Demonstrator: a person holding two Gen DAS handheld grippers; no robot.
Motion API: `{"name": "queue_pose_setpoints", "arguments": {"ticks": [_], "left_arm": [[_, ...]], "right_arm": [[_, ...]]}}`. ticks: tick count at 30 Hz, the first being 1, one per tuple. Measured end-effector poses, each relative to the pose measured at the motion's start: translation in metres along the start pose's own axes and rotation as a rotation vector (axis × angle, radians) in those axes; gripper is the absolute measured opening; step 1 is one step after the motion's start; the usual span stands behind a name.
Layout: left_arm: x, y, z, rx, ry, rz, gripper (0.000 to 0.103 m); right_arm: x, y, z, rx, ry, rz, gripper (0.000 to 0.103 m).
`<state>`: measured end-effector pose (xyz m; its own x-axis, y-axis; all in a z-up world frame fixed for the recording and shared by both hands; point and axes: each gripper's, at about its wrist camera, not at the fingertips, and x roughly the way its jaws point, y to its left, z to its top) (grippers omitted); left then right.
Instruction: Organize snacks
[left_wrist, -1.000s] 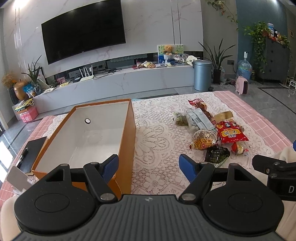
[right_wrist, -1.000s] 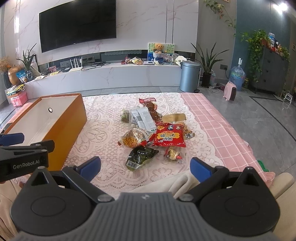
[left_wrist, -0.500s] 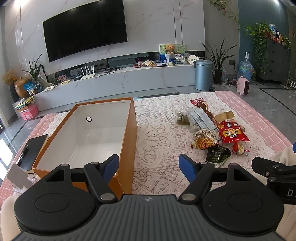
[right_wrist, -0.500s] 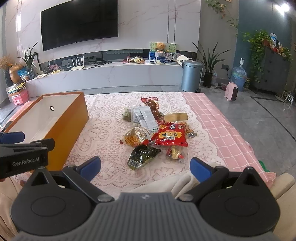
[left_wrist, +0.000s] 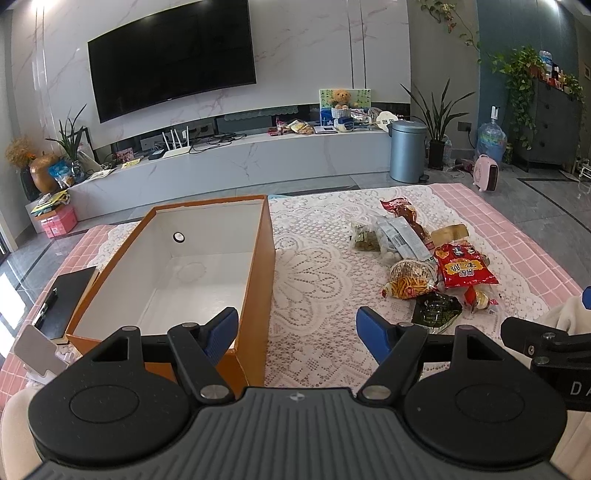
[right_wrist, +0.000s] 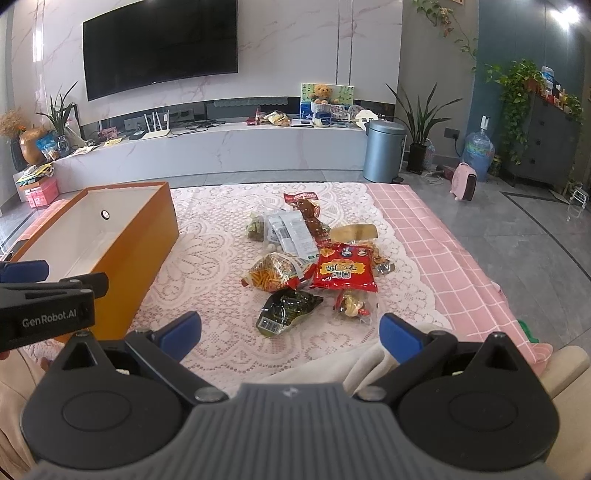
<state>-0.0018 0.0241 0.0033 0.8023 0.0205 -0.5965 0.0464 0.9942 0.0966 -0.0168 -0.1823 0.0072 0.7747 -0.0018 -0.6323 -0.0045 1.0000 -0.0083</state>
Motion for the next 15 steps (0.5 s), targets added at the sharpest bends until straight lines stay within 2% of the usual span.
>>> {"name": "queue_pose_setpoints", "arguments": {"ticks": [15], "left_arm": [[-0.0024, 0.0022, 0.0020, -0.005, 0.001, -0.006, 0.085]], "right_arm": [[0.0011, 0.0003, -0.0002, 0.001, 0.003, 0.001, 0.100]]}}
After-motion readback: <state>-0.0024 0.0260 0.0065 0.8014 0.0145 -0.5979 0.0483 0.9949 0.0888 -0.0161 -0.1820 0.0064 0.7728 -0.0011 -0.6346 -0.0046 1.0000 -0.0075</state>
